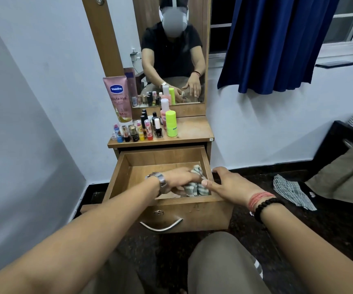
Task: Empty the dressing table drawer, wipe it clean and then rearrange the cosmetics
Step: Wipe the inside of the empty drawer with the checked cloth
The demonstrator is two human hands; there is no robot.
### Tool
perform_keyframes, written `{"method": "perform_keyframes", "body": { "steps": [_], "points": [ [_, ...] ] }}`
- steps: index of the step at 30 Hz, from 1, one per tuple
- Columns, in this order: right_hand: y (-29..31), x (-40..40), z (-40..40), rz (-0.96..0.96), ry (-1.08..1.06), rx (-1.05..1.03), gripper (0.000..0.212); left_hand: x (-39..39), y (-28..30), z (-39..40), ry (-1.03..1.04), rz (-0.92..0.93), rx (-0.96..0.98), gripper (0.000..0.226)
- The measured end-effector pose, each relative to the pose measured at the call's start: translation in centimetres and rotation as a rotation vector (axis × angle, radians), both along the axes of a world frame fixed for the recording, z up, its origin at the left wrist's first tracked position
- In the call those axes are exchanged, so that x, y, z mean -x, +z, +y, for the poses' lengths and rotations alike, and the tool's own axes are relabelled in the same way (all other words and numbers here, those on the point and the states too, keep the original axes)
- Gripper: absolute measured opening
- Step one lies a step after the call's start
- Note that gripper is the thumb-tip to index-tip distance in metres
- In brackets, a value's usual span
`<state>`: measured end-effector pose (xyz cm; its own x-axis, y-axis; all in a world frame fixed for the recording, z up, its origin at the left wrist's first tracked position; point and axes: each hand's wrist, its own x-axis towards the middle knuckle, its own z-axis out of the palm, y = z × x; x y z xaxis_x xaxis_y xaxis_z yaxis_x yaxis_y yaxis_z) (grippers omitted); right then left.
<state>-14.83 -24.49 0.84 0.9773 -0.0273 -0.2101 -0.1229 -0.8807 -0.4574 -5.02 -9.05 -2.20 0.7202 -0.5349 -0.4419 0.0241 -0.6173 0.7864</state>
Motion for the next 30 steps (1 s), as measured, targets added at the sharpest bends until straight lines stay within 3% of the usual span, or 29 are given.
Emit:
{"method": "perform_keyframes", "body": {
  "steps": [3, 5, 7, 10, 11, 13, 15, 19, 21, 23, 27, 28, 30],
  "points": [
    [-0.1, 0.1, -0.2, -0.002, 0.006, -0.013, 0.073, -1.7, 1.1, 3.0, 0.136, -0.046, 0.111, 0.021],
    [-0.2, 0.1, -0.3, 0.0, 0.007, -0.02, 0.073, -2.2, 2.6, 5.2, 0.088, -0.155, 0.062, 0.023],
    [-0.2, 0.1, -0.1, 0.009, 0.015, -0.023, 0.073, -1.9, 3.7, 7.0, -0.058, -0.239, -0.138, 0.019],
    [-0.2, 0.2, 0.3, 0.029, 0.044, -0.028, 0.075, -0.9, 3.7, 9.1, -0.217, -0.191, -0.476, 0.023],
    [-0.3, 0.2, 0.4, 0.034, 0.054, -0.03, 0.075, -0.7, 3.0, 10.9, -0.229, -0.183, -0.615, 0.03],
    [-0.4, 0.3, 0.6, 0.048, 0.079, -0.034, 0.075, -1.4, 0.9, 14.2, -0.171, -0.219, -0.79, 0.017],
    [-0.6, 0.3, 0.8, 0.068, 0.108, -0.031, 0.075, -1.4, 0.8, 15.3, -0.165, -0.257, -0.775, 0.009],
    [-1.0, 0.3, 1.2, 0.145, 0.164, -0.005, 0.074, -0.5, 3.8, 14.7, -0.338, -0.191, -0.637, 0.033],
    [-1.2, 0.2, 1.3, 0.174, 0.185, 0.021, 0.074, -1.0, 4.6, 15.3, -0.395, -0.251, -0.612, 0.031],
    [-1.4, 0.1, 1.4, 0.179, 0.193, 0.041, 0.074, -1.8, 4.5, 15.8, -0.377, -0.364, -0.55, 0.013],
    [-1.6, 0.1, 1.5, 0.169, 0.195, 0.048, 0.071, -3.2, 4.3, 15.7, -0.309, -0.877, -0.411, 0.022],
    [-1.6, 0.2, 1.6, 0.167, 0.194, 0.052, 0.07, -3.4, 4.1, 15.6, -0.325, -0.949, -0.426, 0.023],
    [-1.7, 0.2, 1.6, 0.165, 0.194, 0.063, 0.07, -3.5, 3.2, 15.6, -0.418, -0.919, -0.563, 0.027]
  ]
}}
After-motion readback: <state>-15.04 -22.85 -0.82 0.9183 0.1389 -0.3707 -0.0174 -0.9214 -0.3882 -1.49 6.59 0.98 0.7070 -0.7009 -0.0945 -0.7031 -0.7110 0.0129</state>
